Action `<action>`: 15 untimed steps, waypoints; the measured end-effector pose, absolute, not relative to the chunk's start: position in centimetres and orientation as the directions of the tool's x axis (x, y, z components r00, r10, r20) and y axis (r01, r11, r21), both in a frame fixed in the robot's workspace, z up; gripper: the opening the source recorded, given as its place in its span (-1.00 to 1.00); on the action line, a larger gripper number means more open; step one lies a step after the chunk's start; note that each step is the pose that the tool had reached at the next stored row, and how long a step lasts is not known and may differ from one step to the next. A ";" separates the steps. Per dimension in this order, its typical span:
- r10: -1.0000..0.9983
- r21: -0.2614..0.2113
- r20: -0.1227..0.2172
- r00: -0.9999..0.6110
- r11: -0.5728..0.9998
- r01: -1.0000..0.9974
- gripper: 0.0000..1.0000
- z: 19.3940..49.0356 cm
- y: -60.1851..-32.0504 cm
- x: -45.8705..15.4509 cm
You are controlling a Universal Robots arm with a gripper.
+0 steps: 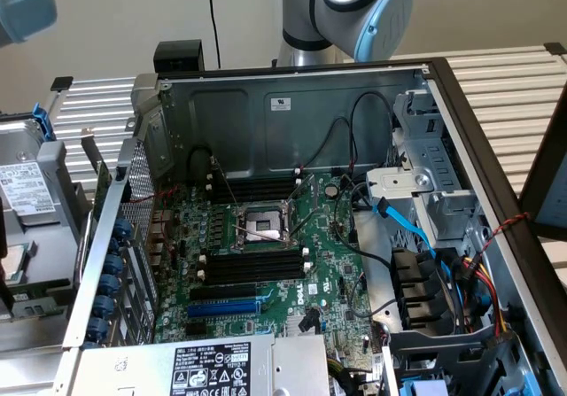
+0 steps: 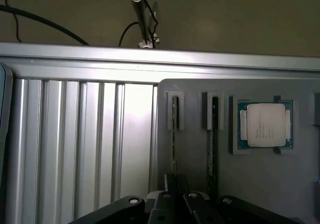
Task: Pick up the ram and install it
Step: 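Reach for the ram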
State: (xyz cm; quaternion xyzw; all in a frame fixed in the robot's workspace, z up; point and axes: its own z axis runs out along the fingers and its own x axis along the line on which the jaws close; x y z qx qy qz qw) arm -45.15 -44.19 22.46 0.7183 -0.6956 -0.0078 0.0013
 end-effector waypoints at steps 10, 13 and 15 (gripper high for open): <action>-0.999 0.013 -0.002 0.032 -0.032 -0.999 -0.76 22.9 -44.2 -45.2; -0.999 0.012 -0.002 0.032 -0.032 -0.999 -0.76 22.9 -44.2 -45.2; -0.999 0.013 -0.002 0.032 -0.032 -0.999 -0.76 23.0 -44.2 -45.2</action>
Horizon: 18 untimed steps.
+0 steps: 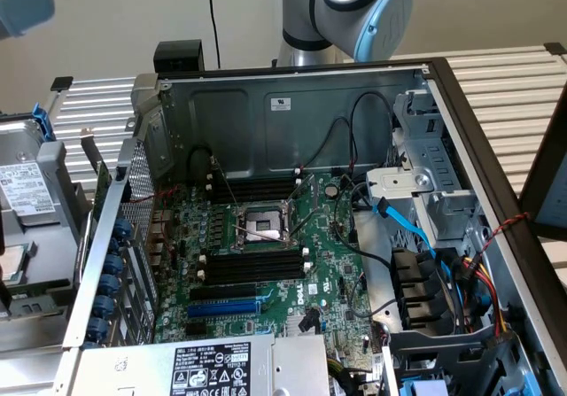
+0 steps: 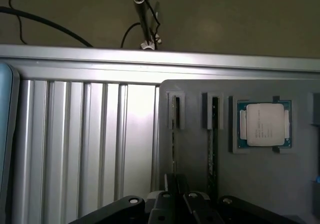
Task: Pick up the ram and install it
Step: 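Reach for the ram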
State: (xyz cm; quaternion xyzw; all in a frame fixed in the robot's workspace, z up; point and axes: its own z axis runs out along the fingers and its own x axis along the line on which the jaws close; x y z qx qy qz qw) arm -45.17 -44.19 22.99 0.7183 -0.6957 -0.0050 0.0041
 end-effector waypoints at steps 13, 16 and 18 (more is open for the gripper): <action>-0.999 0.011 -0.001 0.032 -0.032 -0.999 -0.76 24.9 -44.2 -45.2; -0.999 0.011 -0.001 0.032 -0.032 -0.999 -0.76 26.2 -44.2 -45.2; -0.999 0.011 -0.001 0.032 -0.032 -0.999 -0.76 27.1 -44.2 -45.2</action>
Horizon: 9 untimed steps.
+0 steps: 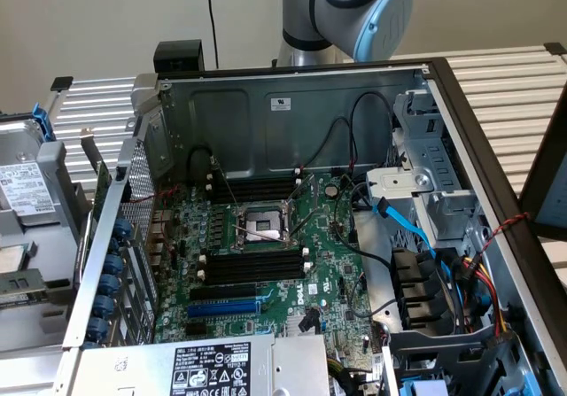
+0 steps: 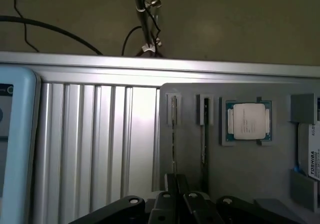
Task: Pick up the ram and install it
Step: 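Reach for the ram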
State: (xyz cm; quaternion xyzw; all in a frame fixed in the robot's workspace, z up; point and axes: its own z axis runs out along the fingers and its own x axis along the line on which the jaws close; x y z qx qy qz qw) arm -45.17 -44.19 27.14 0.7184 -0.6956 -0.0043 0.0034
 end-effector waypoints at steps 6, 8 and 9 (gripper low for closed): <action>-0.999 0.010 -0.001 0.032 -0.033 -0.999 -0.76 29.7 -44.2 -45.2; -0.999 0.009 -0.001 0.032 -0.033 -0.999 -0.76 30.5 -44.2 -45.2; -0.999 0.009 -0.001 0.032 -0.032 -0.999 -0.76 31.0 -44.2 -45.2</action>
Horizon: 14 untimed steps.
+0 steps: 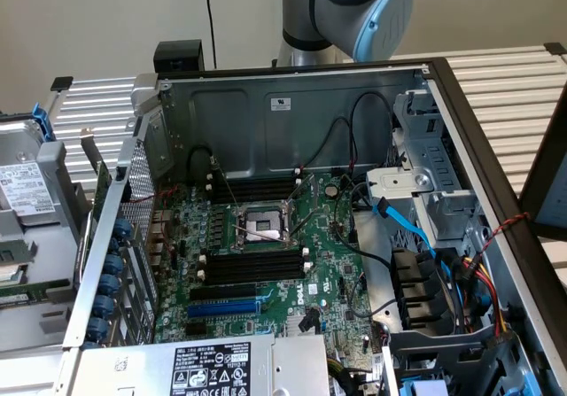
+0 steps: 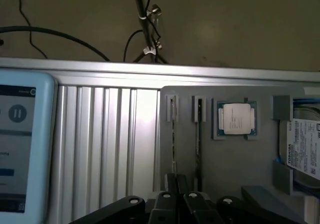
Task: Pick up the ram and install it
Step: 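Reach for the ram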
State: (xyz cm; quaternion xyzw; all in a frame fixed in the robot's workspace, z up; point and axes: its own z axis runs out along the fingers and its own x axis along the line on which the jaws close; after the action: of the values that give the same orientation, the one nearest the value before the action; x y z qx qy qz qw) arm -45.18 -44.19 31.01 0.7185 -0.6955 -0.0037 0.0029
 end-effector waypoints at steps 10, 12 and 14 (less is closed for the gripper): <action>-0.999 0.009 -0.001 0.032 -0.032 -0.999 -0.76 35.6 -44.2 -45.2; -0.999 0.009 -0.001 0.033 -0.033 -0.999 -0.76 36.5 -44.2 -45.2; -0.999 0.009 -0.001 0.033 -0.033 -0.999 -0.76 37.4 -44.2 -45.1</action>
State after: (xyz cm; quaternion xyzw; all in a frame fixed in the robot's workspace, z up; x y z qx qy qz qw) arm -45.15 -44.19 37.38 0.7185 -0.6955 -0.0036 0.0030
